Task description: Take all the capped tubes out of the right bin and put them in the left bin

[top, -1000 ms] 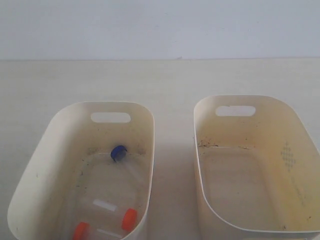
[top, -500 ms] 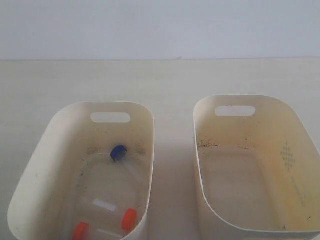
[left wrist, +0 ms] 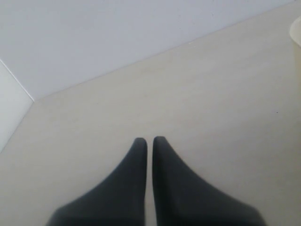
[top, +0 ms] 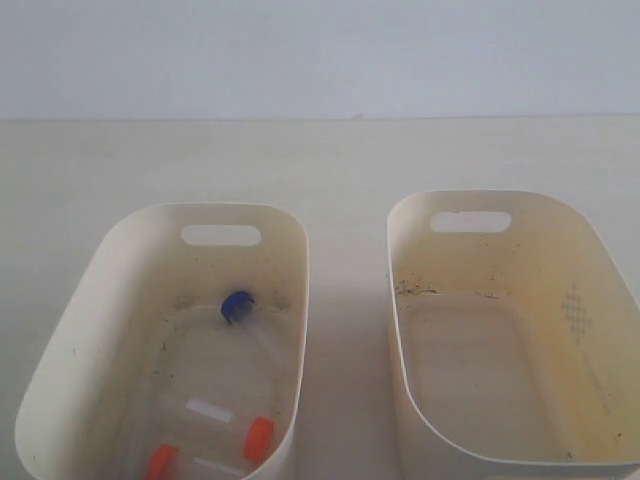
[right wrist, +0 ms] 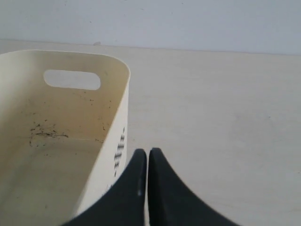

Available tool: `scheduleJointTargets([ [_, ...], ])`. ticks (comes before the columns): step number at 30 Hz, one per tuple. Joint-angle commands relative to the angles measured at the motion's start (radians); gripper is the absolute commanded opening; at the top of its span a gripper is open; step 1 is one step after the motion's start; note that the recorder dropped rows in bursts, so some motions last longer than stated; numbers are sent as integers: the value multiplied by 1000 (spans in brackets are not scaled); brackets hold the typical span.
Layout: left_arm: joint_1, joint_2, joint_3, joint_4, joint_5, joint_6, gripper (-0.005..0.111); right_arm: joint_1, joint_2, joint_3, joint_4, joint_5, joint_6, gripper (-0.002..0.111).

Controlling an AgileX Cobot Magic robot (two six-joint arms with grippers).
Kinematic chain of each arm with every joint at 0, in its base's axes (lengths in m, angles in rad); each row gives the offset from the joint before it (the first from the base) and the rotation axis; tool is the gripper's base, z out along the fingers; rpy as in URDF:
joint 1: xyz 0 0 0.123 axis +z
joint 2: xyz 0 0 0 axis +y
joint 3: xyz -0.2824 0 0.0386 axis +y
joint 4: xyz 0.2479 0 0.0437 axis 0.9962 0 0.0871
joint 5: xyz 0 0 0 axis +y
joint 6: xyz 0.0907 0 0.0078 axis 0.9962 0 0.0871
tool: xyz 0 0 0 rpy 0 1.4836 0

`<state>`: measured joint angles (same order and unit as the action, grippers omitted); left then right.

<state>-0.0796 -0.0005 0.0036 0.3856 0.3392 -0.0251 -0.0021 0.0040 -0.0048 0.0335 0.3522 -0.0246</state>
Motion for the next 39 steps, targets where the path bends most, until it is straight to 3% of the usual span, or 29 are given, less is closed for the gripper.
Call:
scheduleJointTargets([
  [1, -5, 0, -4, -3, -3, -10, 4, -38, -4, 5, 0, -3, -7, 1],
  [39, -5, 0, -4, -3, -3, -10, 4, -36, -4, 5, 0, -3, -3, 1],
])
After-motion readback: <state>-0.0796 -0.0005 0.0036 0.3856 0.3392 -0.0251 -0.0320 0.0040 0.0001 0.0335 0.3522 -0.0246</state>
